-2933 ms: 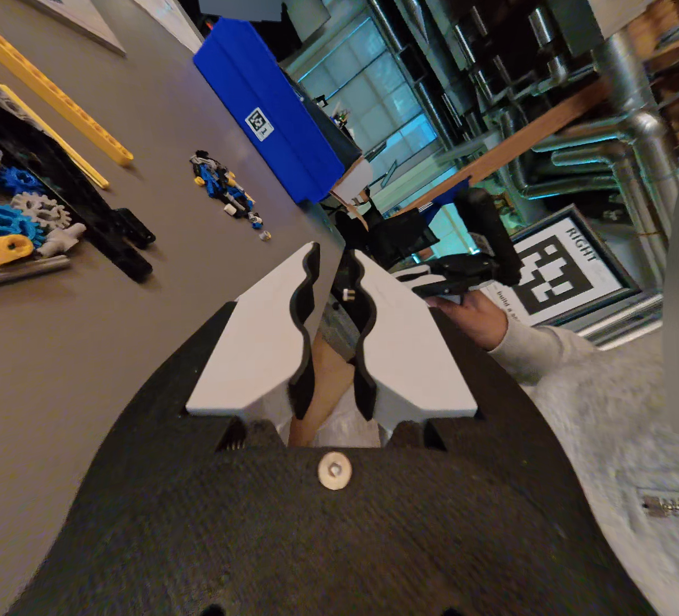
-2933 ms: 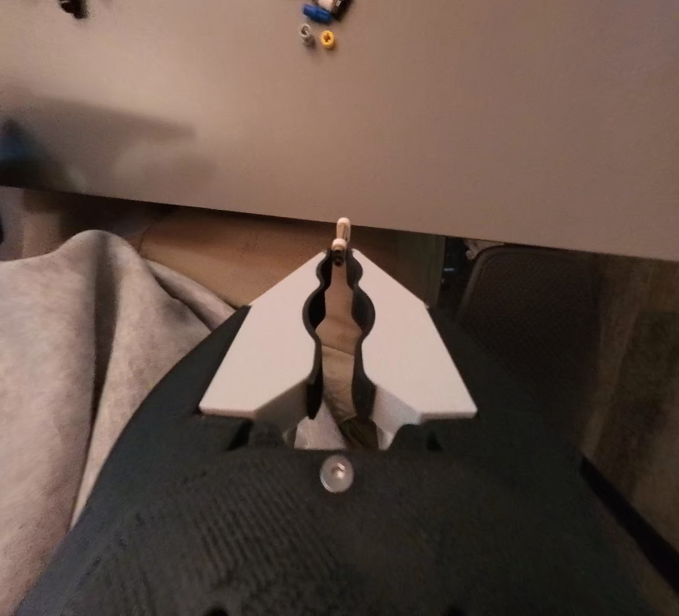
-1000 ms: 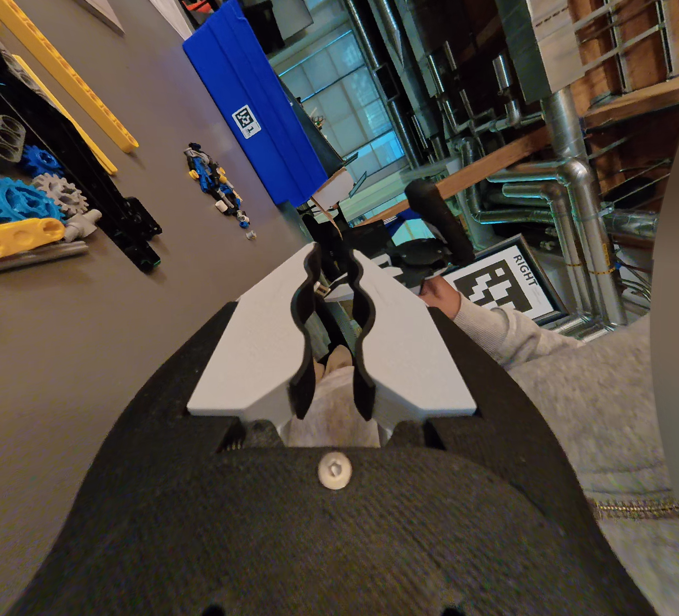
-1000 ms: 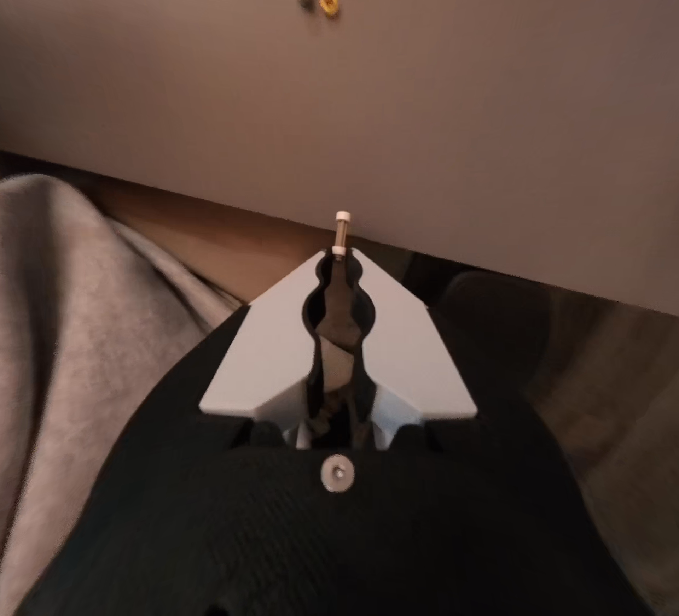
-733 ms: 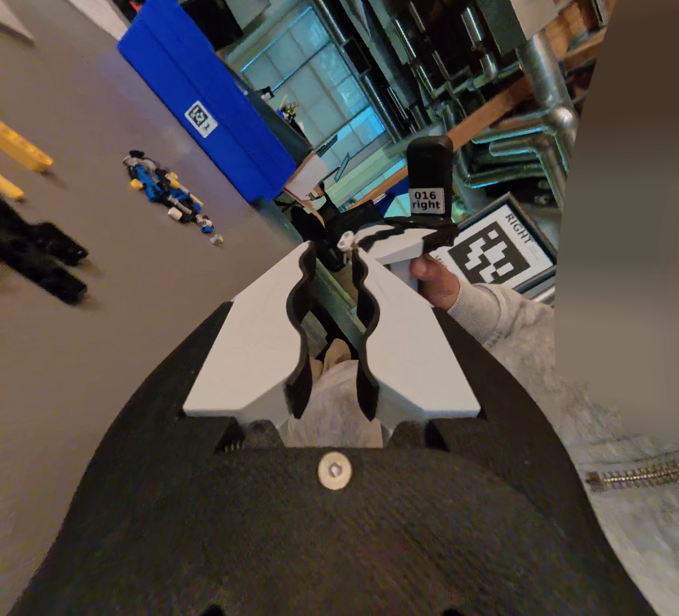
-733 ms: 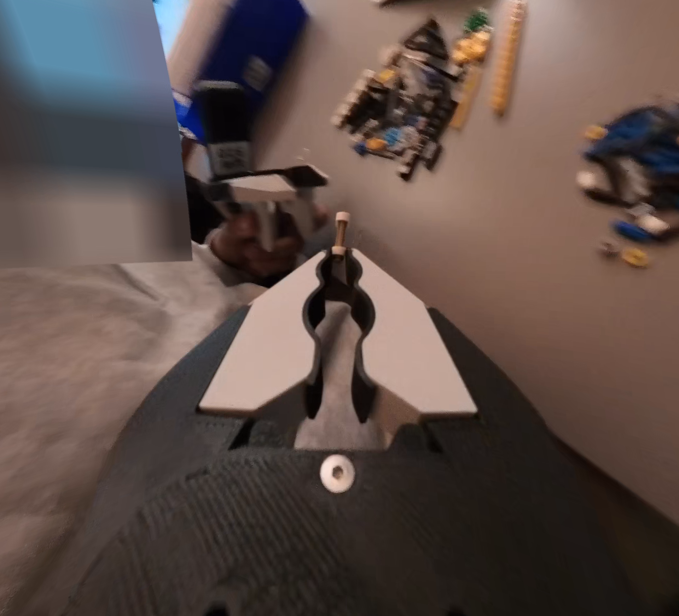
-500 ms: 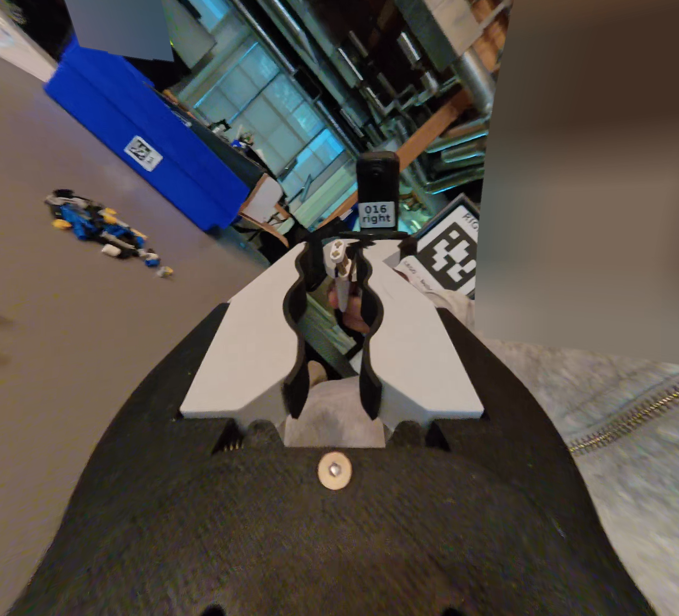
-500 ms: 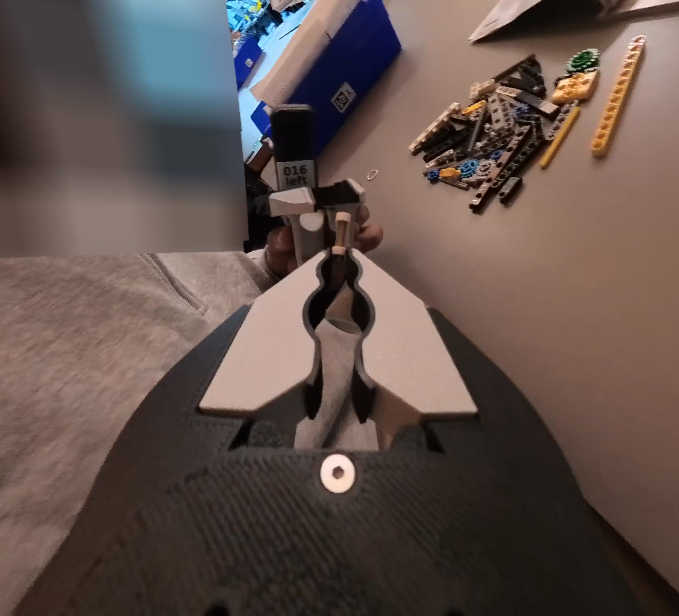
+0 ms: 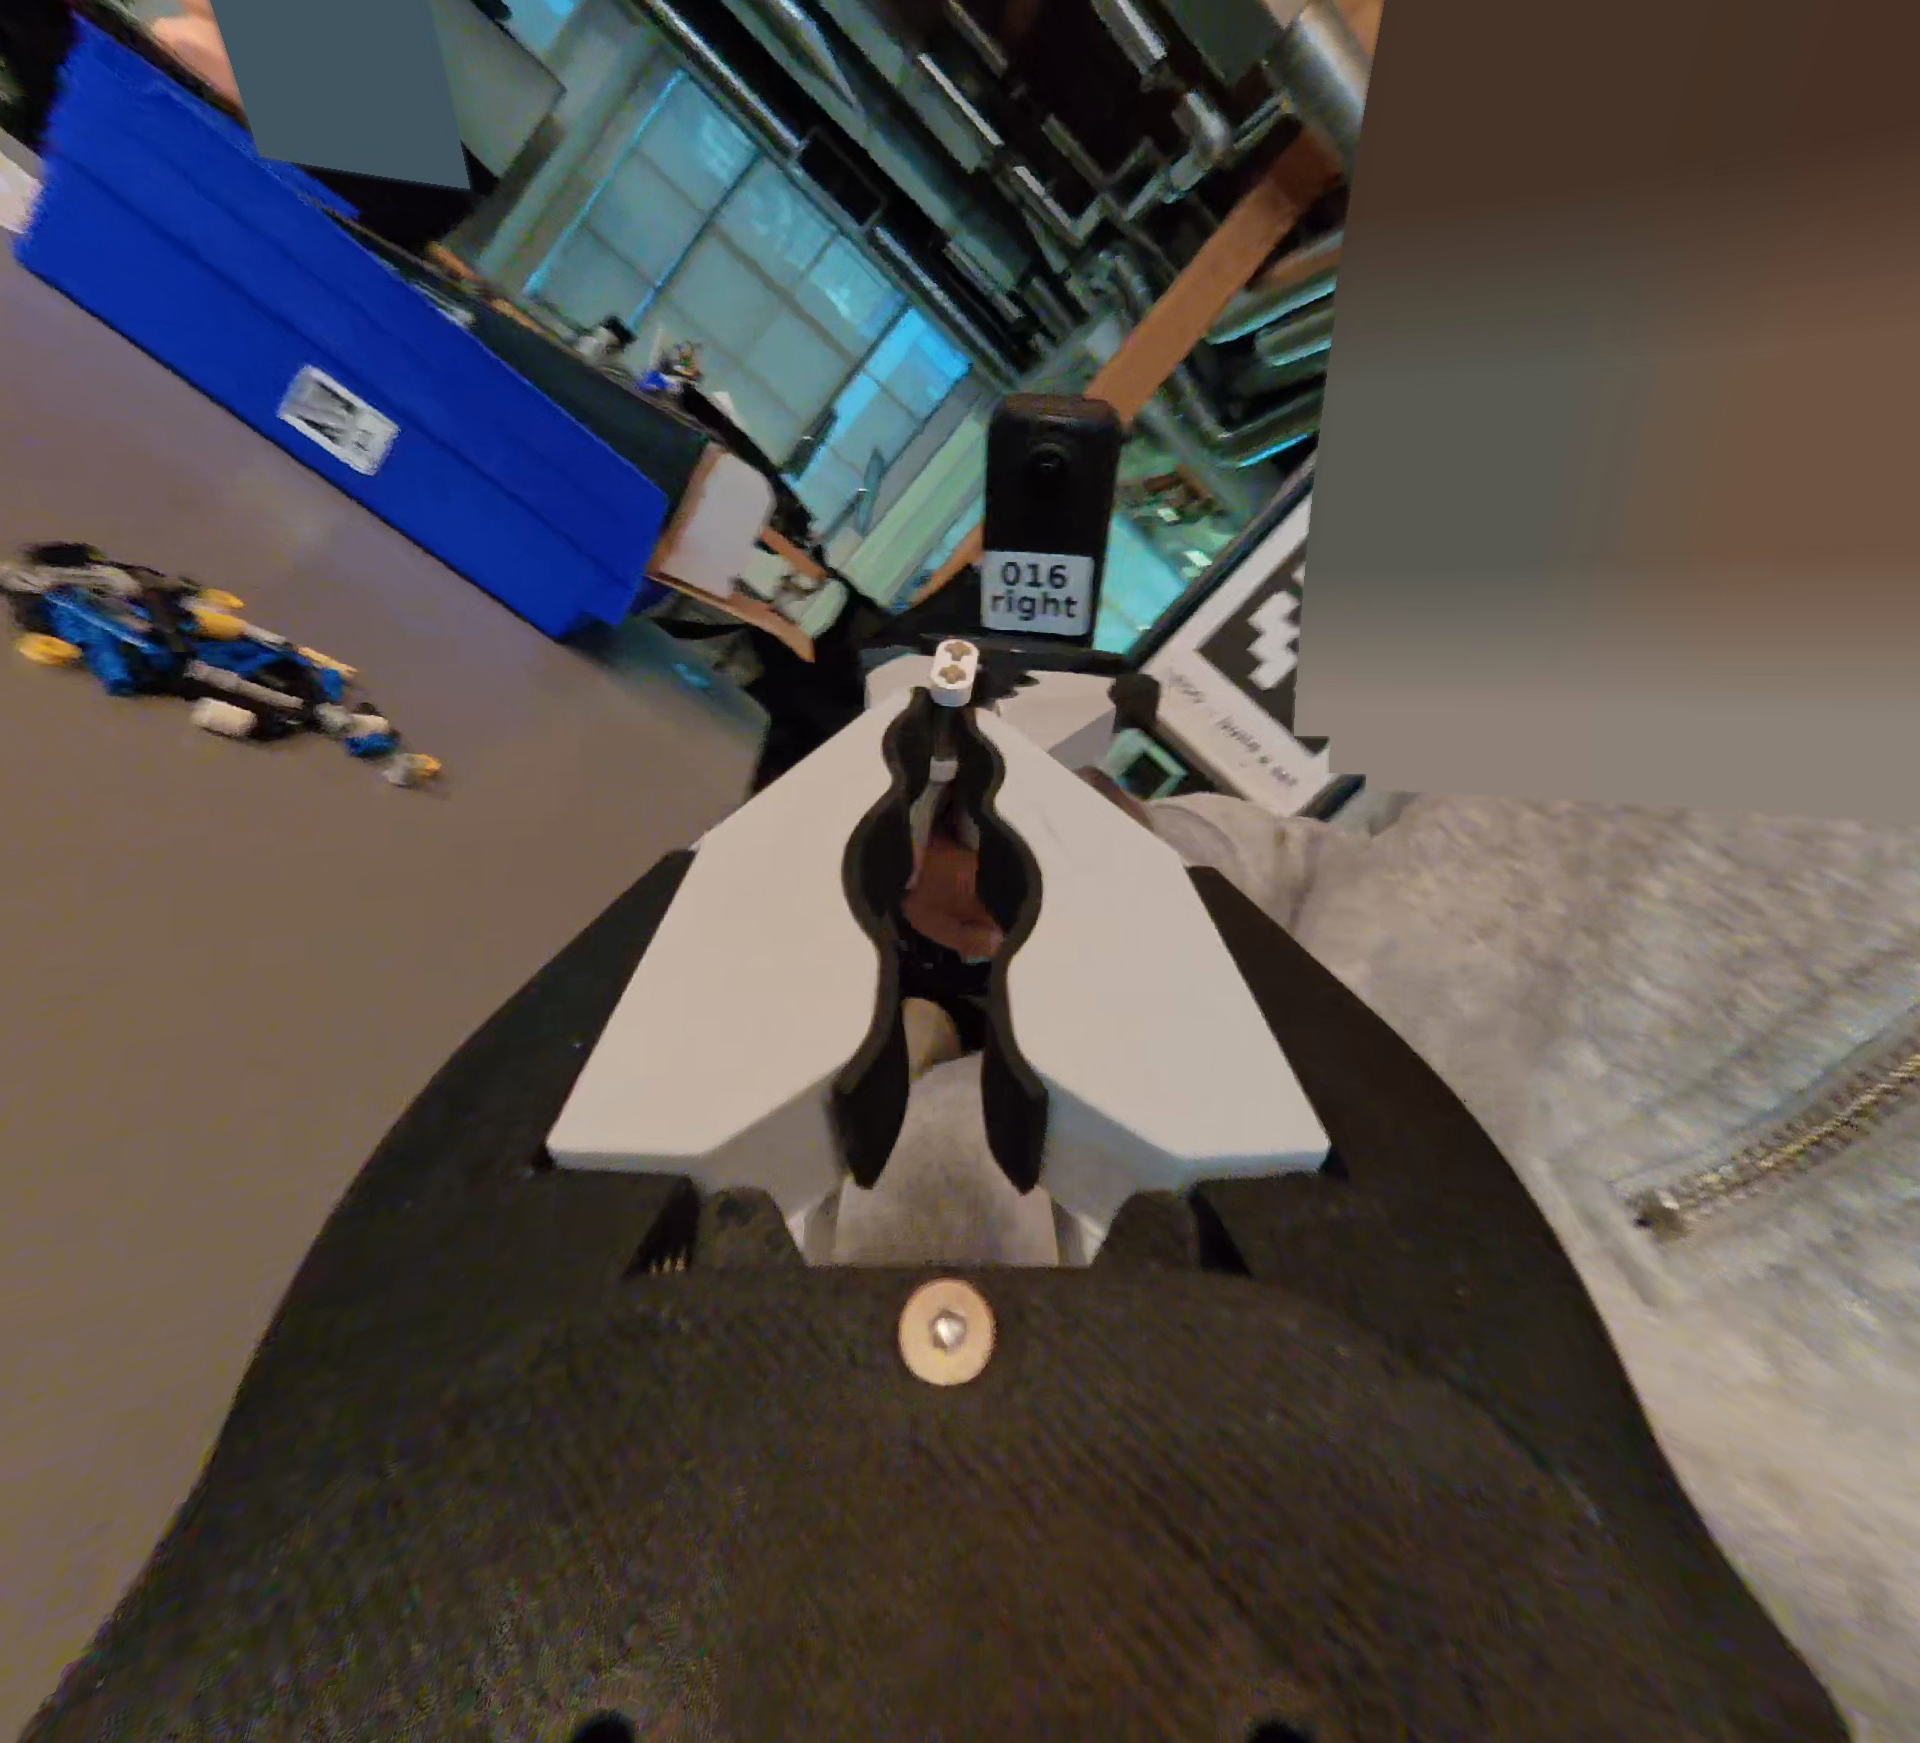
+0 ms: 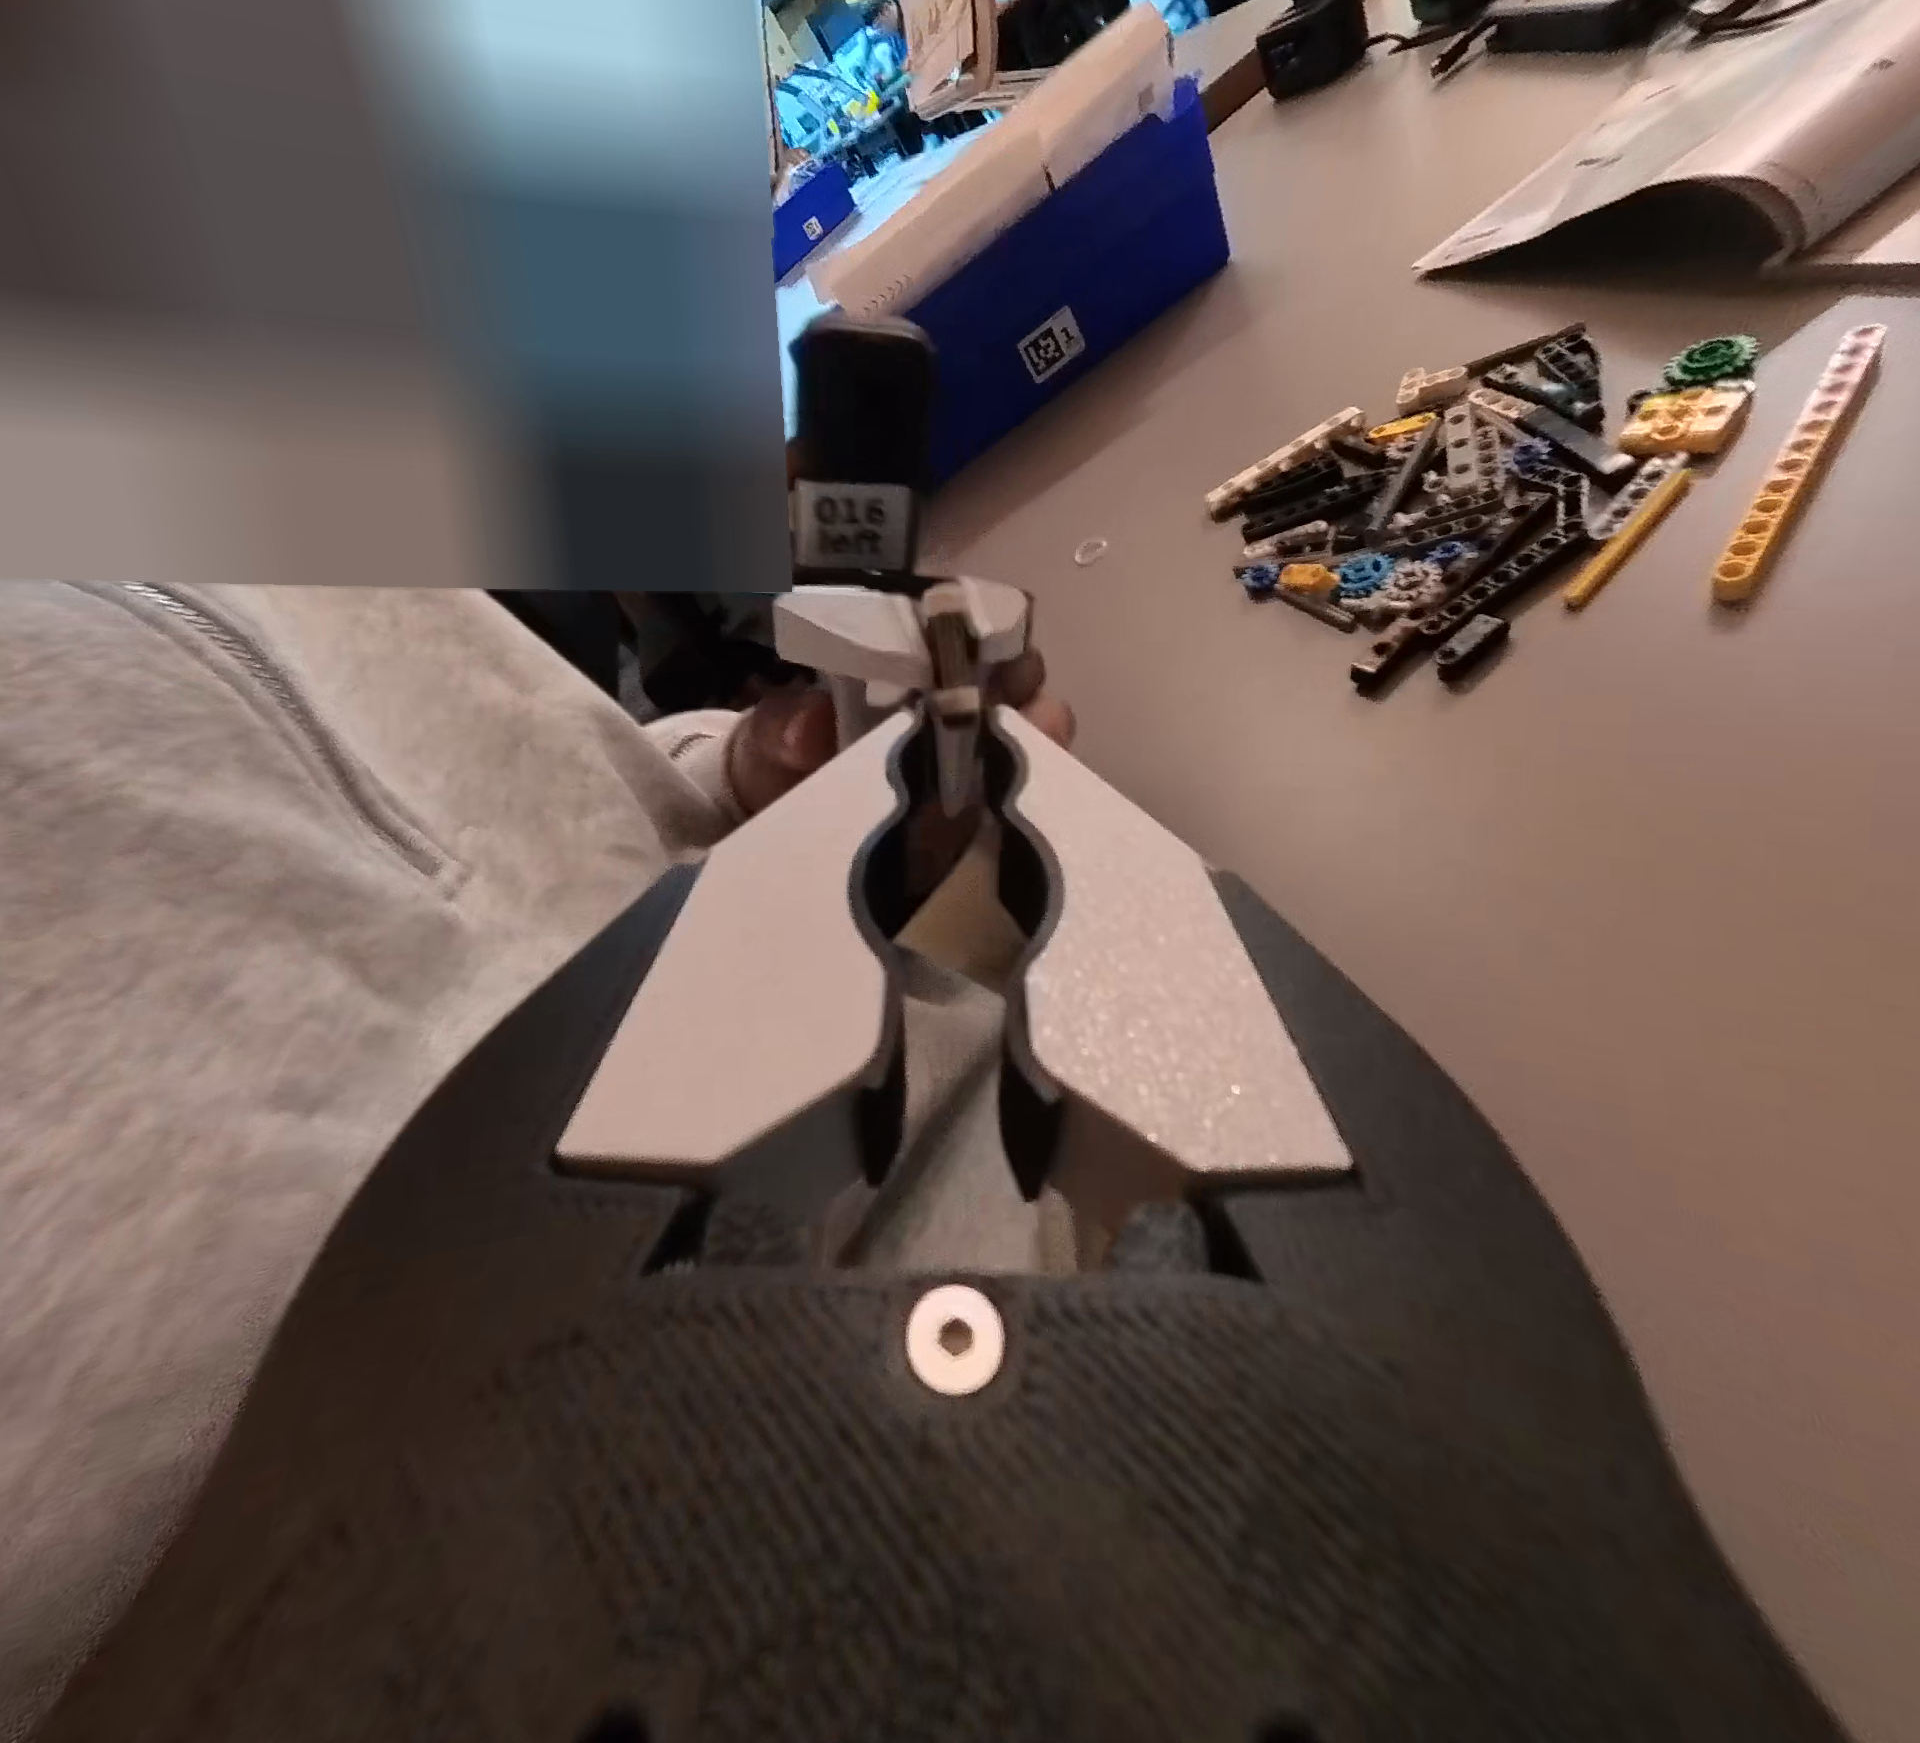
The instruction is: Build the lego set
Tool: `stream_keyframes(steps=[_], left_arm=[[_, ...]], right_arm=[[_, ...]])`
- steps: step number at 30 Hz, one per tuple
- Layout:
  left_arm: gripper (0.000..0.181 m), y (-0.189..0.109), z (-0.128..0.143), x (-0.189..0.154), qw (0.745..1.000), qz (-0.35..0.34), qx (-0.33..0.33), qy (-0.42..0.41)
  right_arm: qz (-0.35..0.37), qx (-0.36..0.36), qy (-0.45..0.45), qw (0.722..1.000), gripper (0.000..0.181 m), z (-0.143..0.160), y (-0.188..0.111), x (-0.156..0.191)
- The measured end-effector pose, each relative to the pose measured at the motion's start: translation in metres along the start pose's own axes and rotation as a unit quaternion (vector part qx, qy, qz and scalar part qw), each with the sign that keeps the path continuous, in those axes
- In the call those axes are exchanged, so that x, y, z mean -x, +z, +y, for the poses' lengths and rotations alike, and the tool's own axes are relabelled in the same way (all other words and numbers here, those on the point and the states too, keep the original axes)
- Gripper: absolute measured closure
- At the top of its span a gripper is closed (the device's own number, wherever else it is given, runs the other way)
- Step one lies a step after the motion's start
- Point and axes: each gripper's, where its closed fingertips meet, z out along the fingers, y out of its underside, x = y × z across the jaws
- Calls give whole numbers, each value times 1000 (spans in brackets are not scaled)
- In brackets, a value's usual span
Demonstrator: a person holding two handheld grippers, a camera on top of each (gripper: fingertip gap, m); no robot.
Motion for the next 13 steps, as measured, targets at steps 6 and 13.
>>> stream_keyframes(steps=[6,13], left_arm=[[179,-17,6,52,962,-205,78,163],[178,-33,21,96,896,-334,181,230]], right_arm=[[110,39,-84,990,134,12,-9,-47],[212,63,-248,943,144,18,1,-97]])
